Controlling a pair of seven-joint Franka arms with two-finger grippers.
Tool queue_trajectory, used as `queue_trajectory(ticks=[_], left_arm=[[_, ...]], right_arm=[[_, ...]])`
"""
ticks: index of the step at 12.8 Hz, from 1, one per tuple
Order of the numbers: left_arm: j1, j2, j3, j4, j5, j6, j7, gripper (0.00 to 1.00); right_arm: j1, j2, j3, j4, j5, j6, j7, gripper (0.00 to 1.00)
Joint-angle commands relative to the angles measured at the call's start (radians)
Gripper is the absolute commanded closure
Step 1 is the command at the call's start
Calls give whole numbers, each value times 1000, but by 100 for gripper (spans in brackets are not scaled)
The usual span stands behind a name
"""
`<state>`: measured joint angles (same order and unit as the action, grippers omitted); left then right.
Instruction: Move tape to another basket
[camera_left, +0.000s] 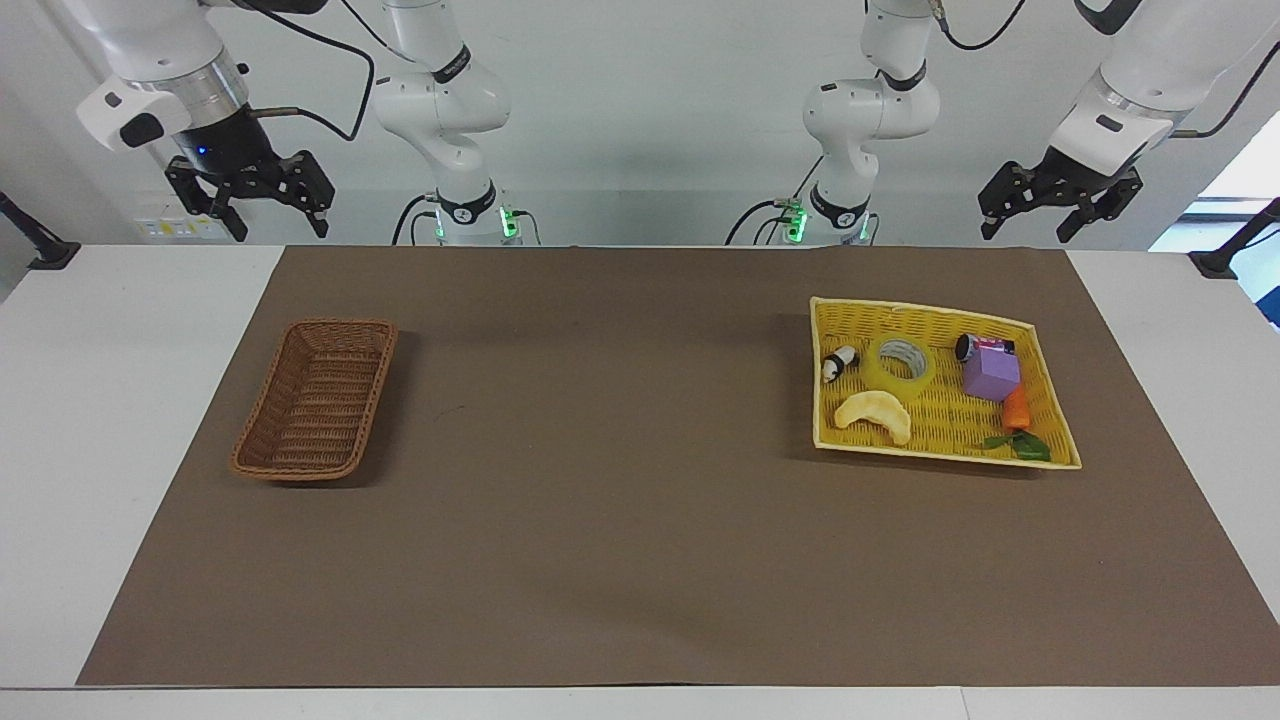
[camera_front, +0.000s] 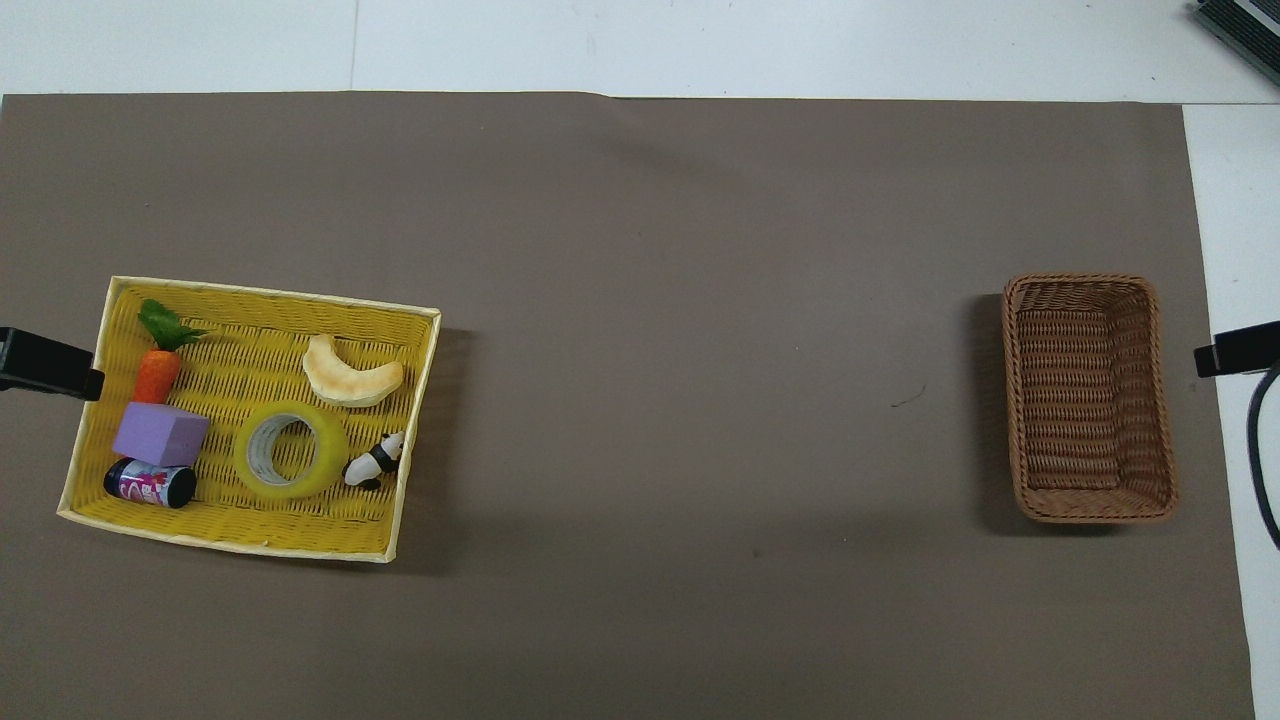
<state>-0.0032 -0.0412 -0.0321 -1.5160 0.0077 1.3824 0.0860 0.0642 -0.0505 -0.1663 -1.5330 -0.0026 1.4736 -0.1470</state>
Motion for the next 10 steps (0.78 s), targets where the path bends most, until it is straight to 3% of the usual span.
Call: queue_trajectory(ticks=[1, 10], left_arm=[[-5, -29, 8, -18, -12, -28, 21, 0], [-3, -28, 8, -18, -12, -28, 8, 0]], right_arm=[[0, -8, 2, -10, -14, 14, -17, 0], [0, -8, 2, -10, -14, 14, -17, 0]])
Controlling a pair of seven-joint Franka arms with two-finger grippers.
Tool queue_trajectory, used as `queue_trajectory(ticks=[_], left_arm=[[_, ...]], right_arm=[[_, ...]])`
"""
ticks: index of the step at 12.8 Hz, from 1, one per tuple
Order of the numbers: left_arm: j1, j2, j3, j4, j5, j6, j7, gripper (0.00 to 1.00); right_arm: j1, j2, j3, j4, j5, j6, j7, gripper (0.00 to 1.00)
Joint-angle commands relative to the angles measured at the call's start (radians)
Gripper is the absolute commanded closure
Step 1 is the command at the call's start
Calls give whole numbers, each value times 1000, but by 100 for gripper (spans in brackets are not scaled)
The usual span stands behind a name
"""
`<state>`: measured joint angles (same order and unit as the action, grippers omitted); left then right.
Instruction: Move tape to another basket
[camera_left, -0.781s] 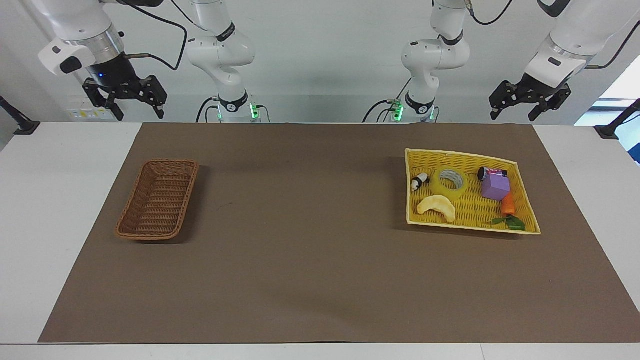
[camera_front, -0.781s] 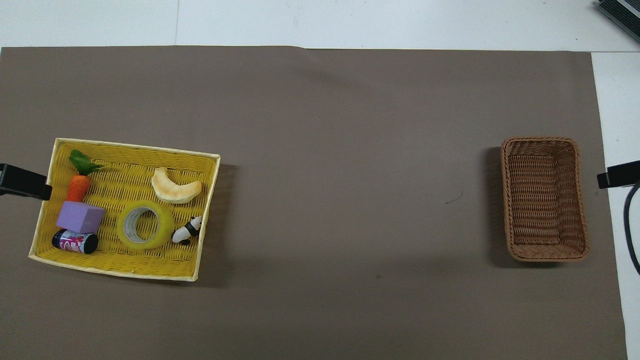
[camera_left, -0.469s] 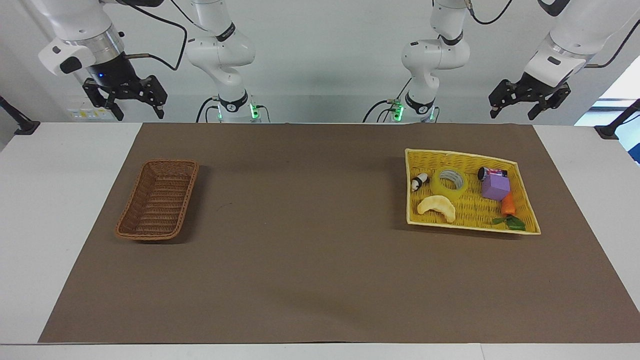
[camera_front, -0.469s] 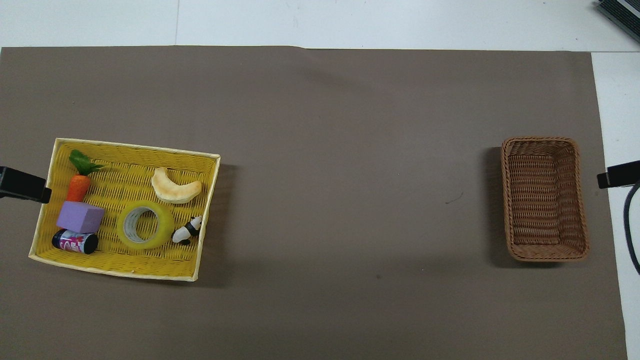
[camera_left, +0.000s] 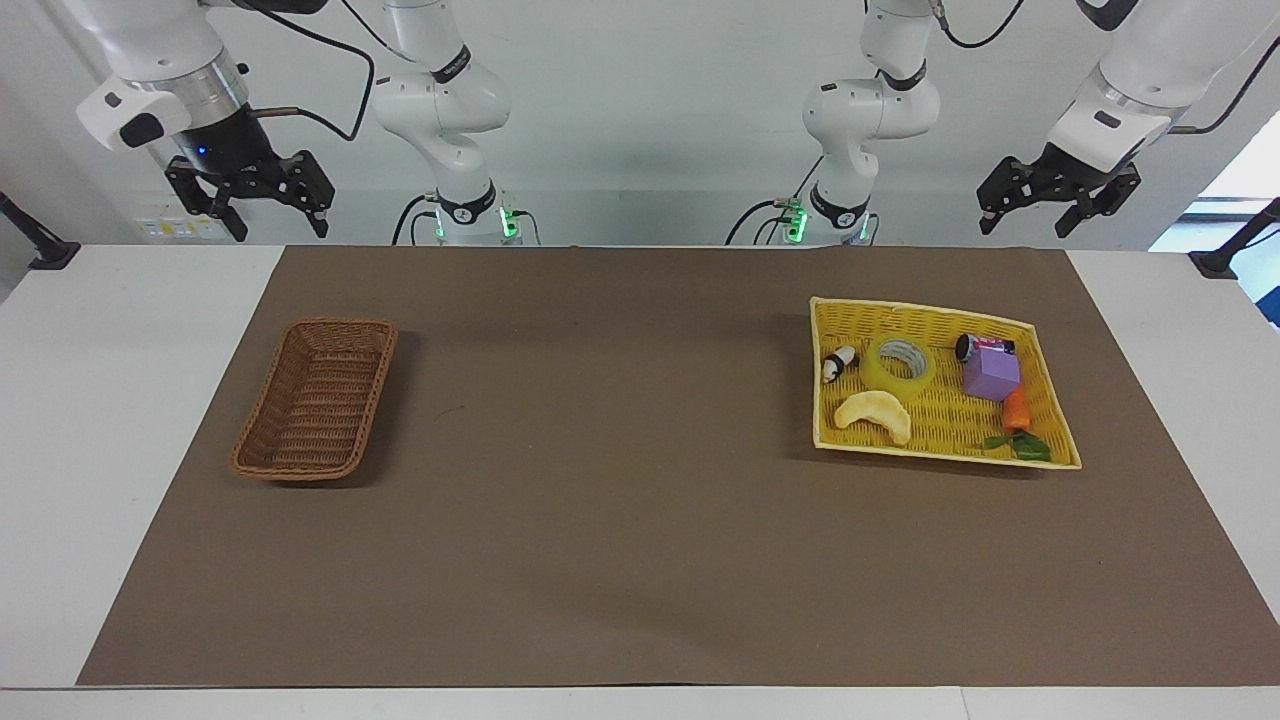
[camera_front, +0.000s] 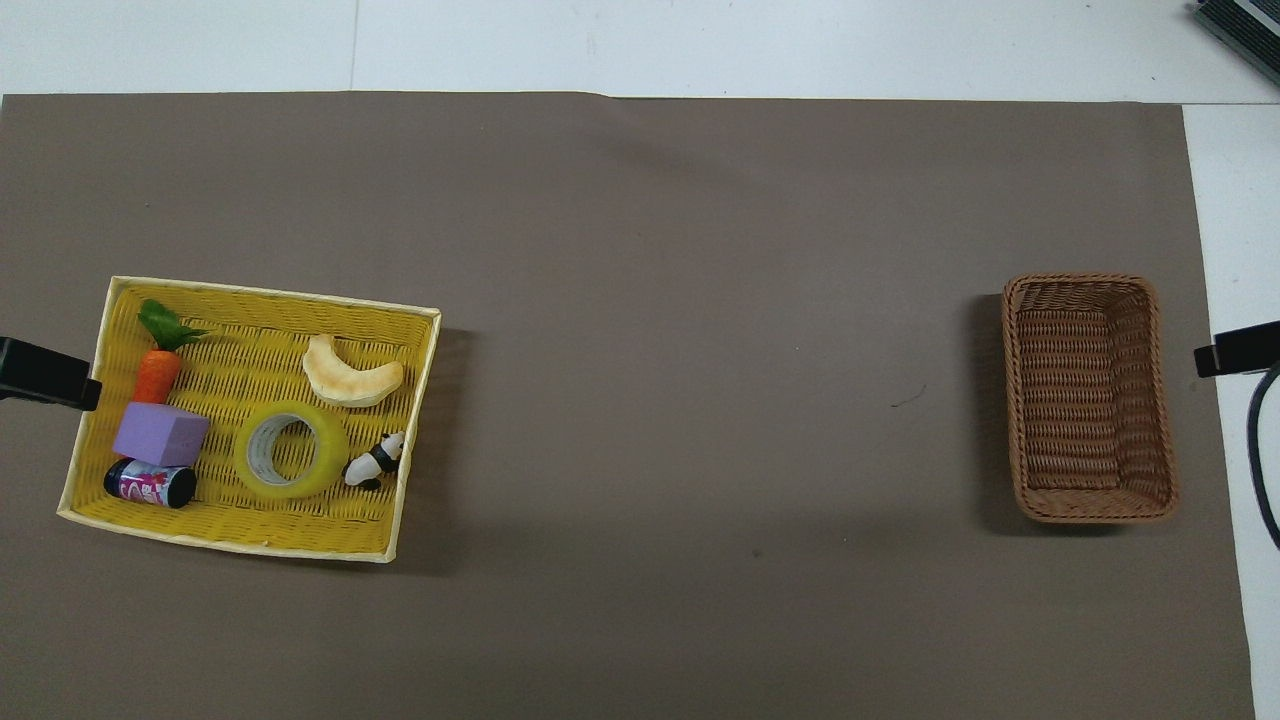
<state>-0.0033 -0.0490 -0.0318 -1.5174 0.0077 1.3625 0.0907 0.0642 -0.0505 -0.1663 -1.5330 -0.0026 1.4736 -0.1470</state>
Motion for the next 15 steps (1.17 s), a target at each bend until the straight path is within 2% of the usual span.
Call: queue_trajectory(ticks=[1, 9, 15], left_arm=[[-3, -22, 7, -17, -12, -8, 4, 0], [-4, -22, 6, -20, -43, 3, 18, 0], [6, -22, 7, -23, -43, 3, 121, 0]], right_arm=[[0, -8, 2, -10, -14, 14, -17, 0], [0, -8, 2, -10, -14, 16, -17, 0], [0, -8, 2, -10, -14, 14, -17, 0]])
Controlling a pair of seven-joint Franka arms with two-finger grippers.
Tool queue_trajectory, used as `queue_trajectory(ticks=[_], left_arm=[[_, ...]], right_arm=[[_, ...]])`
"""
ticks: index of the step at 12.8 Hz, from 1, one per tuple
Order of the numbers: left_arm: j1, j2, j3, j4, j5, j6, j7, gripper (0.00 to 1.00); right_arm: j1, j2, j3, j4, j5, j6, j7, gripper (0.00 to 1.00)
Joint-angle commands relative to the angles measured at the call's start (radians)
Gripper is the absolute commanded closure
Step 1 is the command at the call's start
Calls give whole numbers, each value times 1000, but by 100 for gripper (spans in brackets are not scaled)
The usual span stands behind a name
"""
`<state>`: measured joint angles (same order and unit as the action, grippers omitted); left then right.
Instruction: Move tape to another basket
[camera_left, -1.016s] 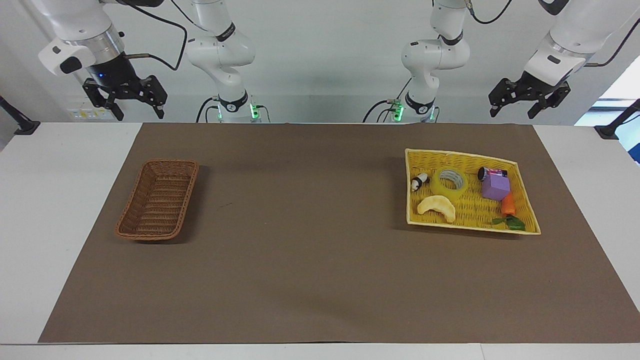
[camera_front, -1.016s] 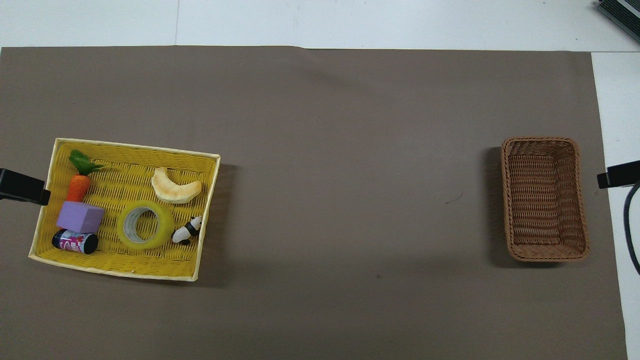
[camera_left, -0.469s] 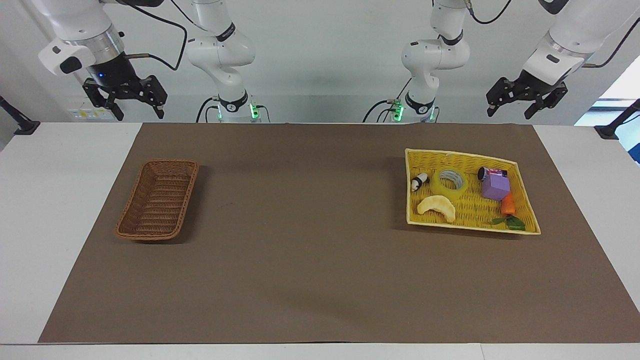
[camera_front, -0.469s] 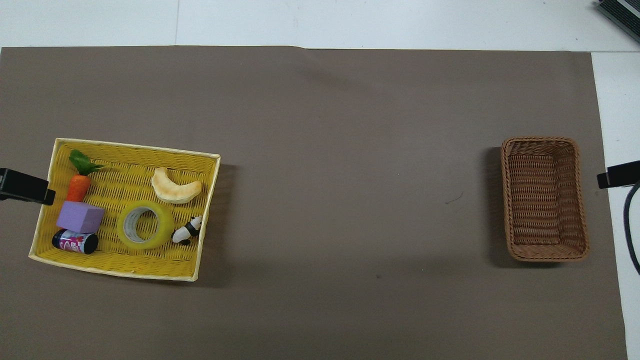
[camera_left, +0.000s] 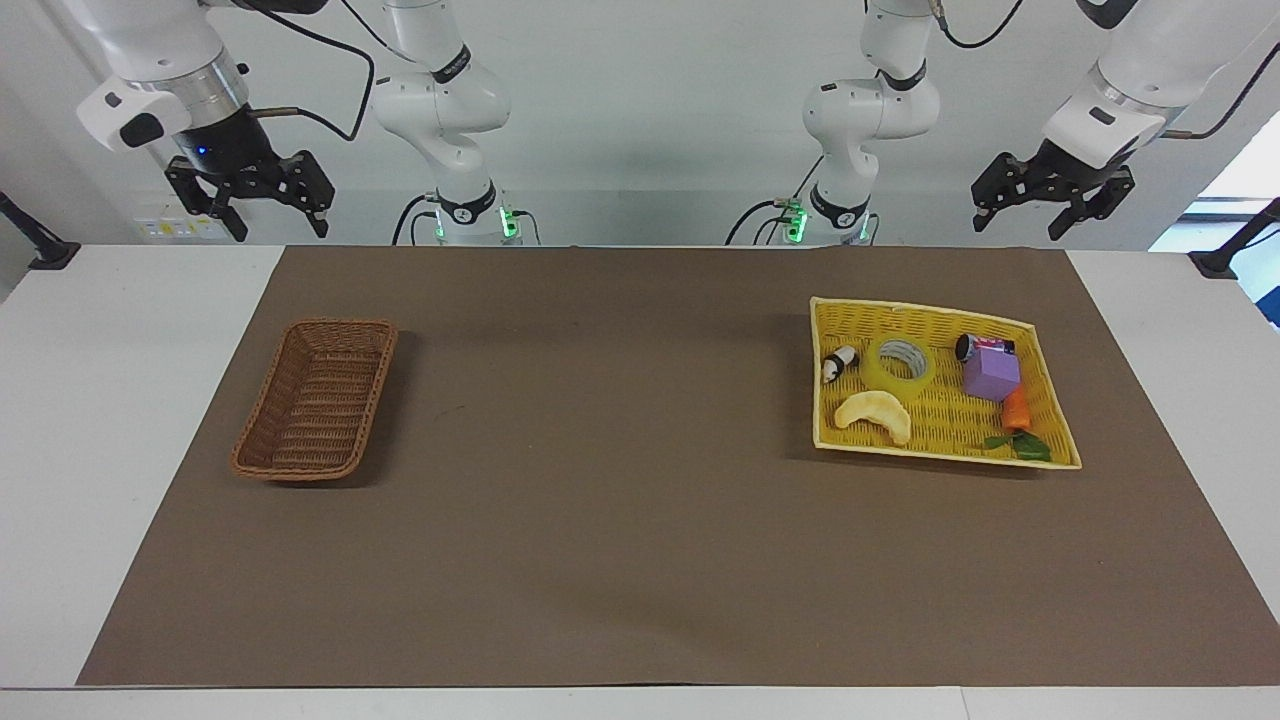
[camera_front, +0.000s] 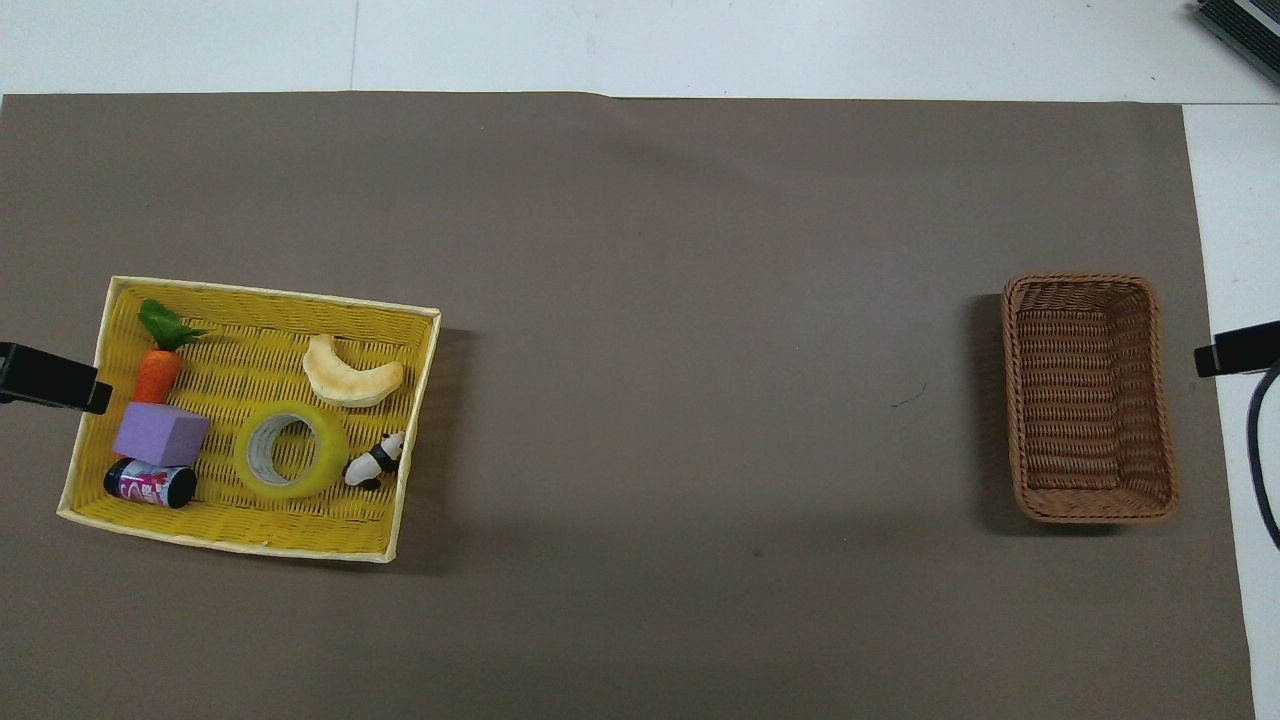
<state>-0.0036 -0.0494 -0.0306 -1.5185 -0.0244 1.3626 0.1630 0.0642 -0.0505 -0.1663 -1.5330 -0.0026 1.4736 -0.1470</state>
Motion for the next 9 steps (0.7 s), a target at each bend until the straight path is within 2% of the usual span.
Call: queue_trajectory(ticks=[1, 4, 9], left_arm=[[11, -21, 8, -25, -11, 4, 78, 0], [26, -23, 20, -46, -11, 29, 188, 0], [108, -18, 20, -184, -11, 189, 450, 0]], right_arm=[[0, -8, 2, -10, -14, 14, -17, 0], [-1, -8, 2, -10, -14, 14, -17, 0], [0, -8, 2, -10, -14, 14, -17, 0]])
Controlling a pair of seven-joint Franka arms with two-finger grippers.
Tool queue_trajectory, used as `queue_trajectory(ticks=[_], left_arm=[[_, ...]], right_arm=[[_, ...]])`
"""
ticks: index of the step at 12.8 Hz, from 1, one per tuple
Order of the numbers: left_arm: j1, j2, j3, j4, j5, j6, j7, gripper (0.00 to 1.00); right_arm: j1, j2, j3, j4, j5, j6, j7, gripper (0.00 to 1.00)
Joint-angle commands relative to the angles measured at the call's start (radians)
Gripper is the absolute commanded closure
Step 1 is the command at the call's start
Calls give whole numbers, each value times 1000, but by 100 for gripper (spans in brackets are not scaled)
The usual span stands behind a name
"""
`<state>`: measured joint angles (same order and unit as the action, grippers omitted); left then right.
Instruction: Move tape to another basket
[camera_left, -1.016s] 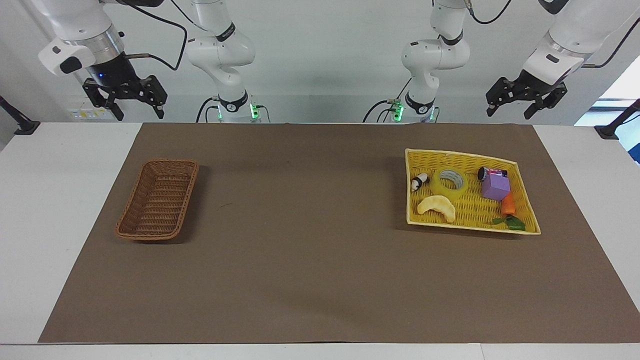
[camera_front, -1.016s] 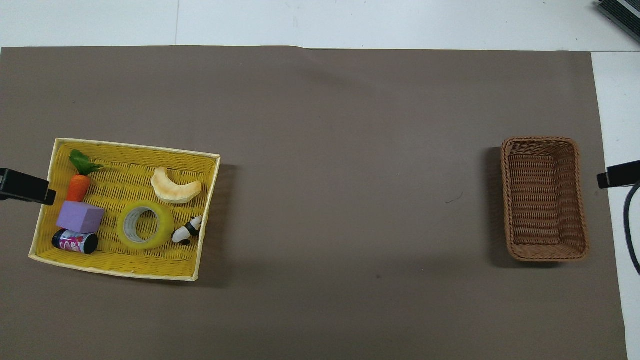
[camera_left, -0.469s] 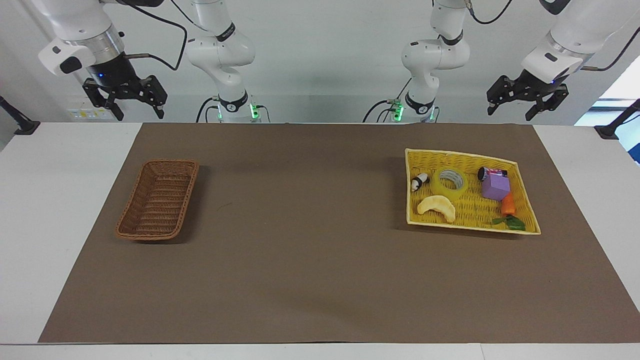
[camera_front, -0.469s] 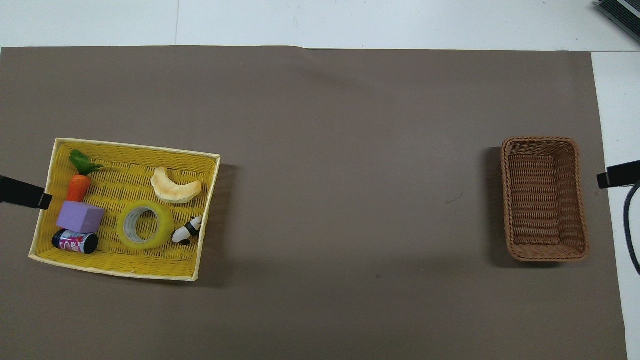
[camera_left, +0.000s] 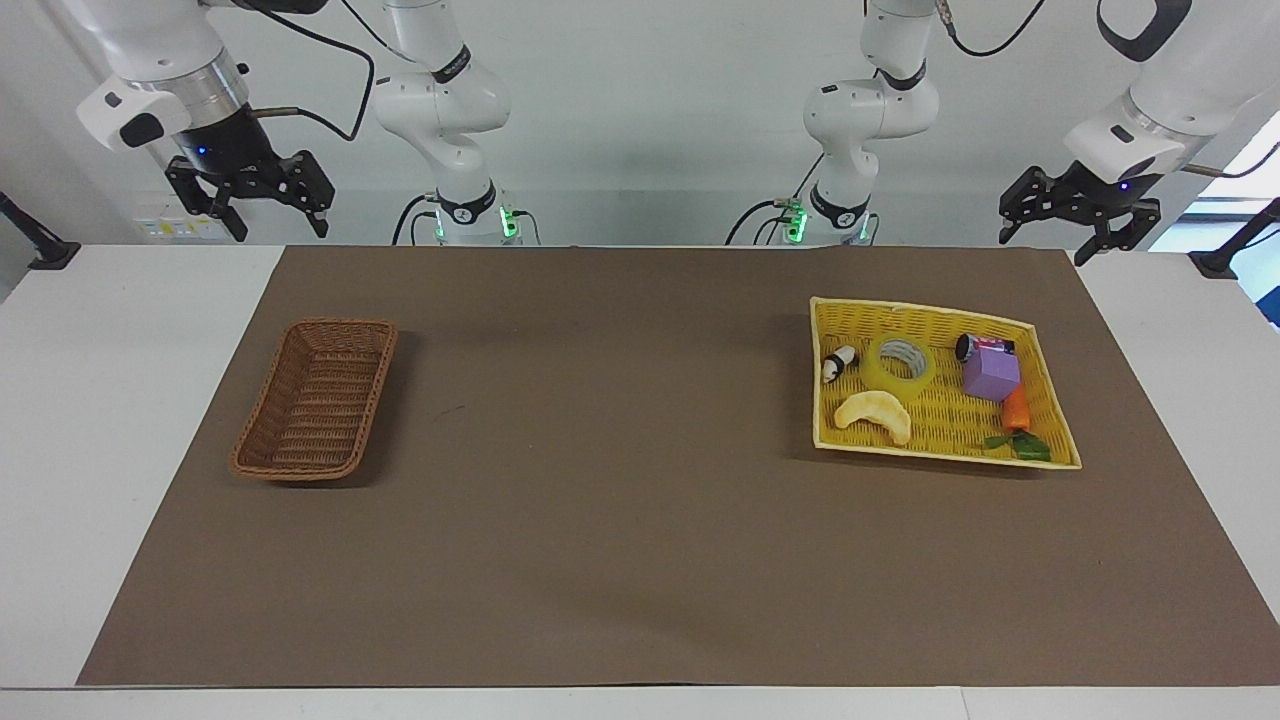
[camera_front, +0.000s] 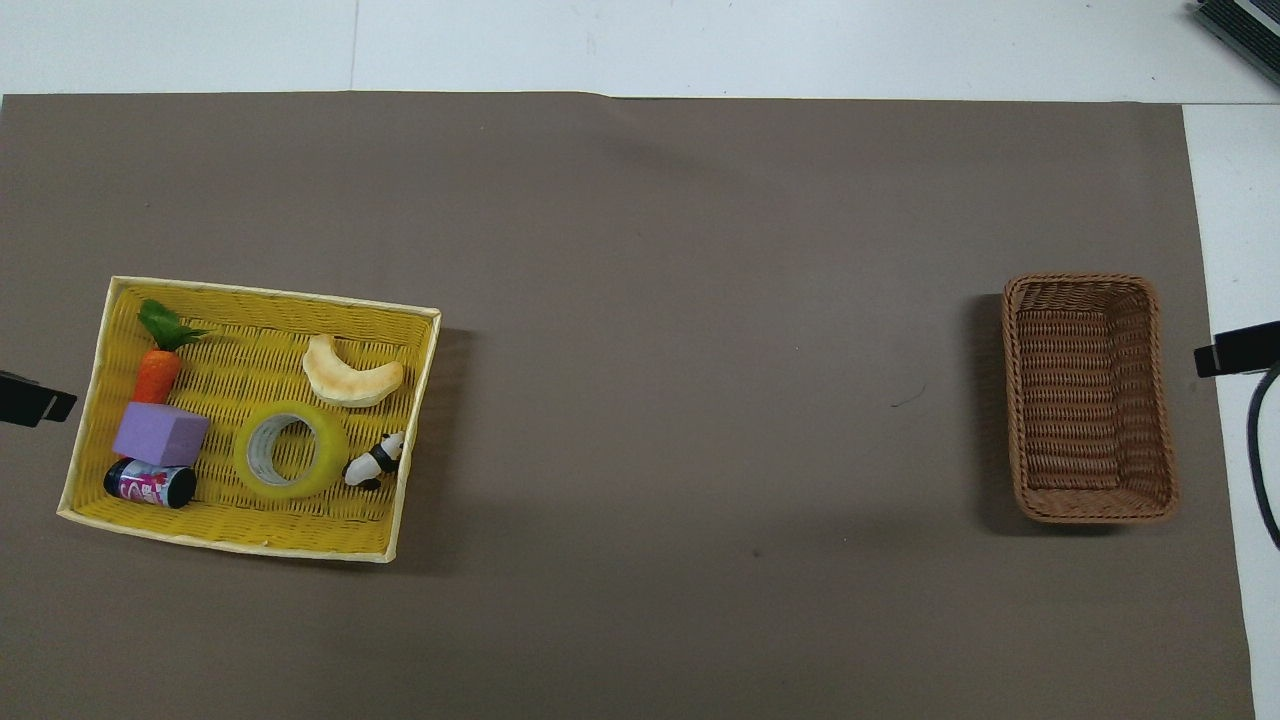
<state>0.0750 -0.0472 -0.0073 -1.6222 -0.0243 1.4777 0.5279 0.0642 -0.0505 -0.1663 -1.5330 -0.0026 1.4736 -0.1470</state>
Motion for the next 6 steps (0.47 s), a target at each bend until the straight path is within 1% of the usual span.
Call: queue_trajectory(ticks=[1, 3, 6], left_arm=[[40, -19, -3, -112, -11, 104, 107, 0], [40, -14, -3, -169, -11, 150, 124, 0], [25, -2, -5, -304, -12, 291, 121, 0]], right_arm=[[0, -8, 2, -10, -14, 14, -17, 0], [0, -8, 2, -10, -14, 14, -17, 0], [0, -8, 2, -10, -14, 16, -17, 0]])
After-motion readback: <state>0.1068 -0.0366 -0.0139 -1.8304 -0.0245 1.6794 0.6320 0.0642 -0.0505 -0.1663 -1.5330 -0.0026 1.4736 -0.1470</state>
